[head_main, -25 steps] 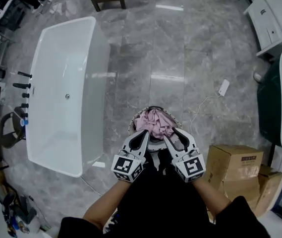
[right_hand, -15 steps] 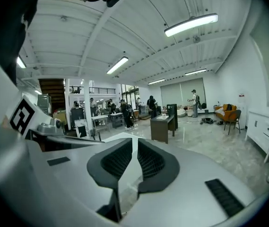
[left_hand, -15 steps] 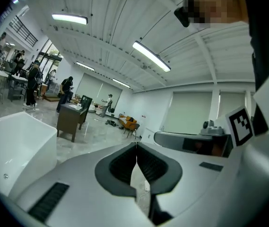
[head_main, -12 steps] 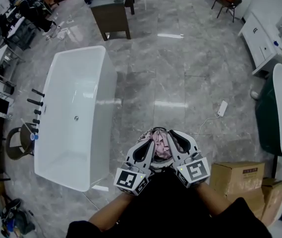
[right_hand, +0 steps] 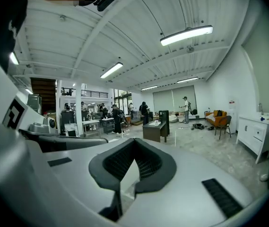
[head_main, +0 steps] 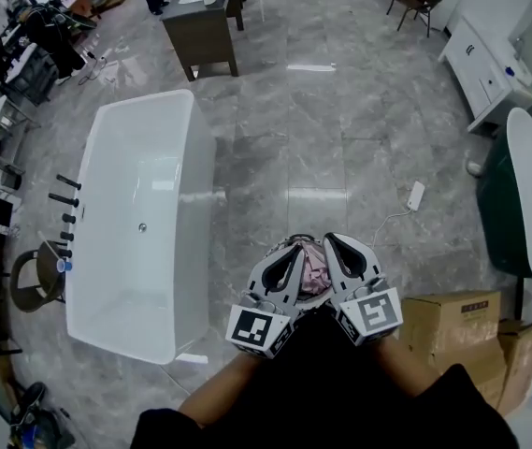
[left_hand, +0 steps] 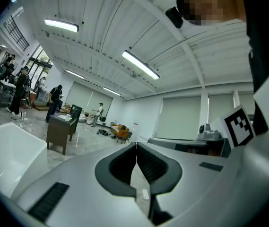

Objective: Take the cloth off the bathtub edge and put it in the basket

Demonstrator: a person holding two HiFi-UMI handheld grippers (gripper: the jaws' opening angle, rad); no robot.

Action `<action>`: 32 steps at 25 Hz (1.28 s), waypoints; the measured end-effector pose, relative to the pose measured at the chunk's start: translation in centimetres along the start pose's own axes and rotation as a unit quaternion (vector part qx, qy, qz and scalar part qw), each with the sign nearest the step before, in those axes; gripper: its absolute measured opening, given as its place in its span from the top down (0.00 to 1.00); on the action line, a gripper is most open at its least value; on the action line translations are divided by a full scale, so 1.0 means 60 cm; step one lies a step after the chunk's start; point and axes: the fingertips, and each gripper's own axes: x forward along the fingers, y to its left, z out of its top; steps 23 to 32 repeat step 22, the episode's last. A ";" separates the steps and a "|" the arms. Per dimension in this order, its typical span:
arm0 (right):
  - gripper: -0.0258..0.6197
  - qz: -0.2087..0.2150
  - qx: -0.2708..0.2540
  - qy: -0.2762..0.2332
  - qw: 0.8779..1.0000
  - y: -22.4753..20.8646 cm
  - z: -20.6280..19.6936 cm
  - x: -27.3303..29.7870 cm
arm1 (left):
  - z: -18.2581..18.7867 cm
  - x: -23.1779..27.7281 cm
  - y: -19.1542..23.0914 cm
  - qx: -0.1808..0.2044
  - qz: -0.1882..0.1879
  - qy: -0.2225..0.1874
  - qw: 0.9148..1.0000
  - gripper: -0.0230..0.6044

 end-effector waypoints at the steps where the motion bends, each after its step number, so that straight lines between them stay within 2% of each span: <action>1: 0.91 -0.001 0.000 0.001 1.000 0.006 -0.002 -0.001 | 0.000 -0.002 -0.001 0.004 0.001 -0.001 1.000 0.94; 7: 0.91 -0.027 -0.006 0.001 1.000 0.013 -0.012 -0.018 | 0.001 -0.009 -0.004 0.023 0.001 -0.007 1.000 0.94; 11: 0.91 -0.040 -0.004 -0.001 0.999 0.012 -0.019 -0.021 | 0.002 -0.017 0.019 0.036 0.011 -0.011 0.999 0.94; 17: 0.91 -0.040 -0.013 -0.004 0.999 0.015 -0.022 -0.005 | 0.006 -0.031 0.051 0.044 0.033 -0.014 0.998 0.94; 22: 0.91 -0.048 -0.009 0.000 0.999 0.022 -0.027 0.001 | -0.006 -0.047 0.077 0.046 0.050 0.003 0.998 0.94; 32: 0.91 -0.048 -0.009 0.000 0.999 0.022 -0.027 0.001 | -0.006 -0.047 0.077 0.046 0.050 0.003 0.998 0.94</action>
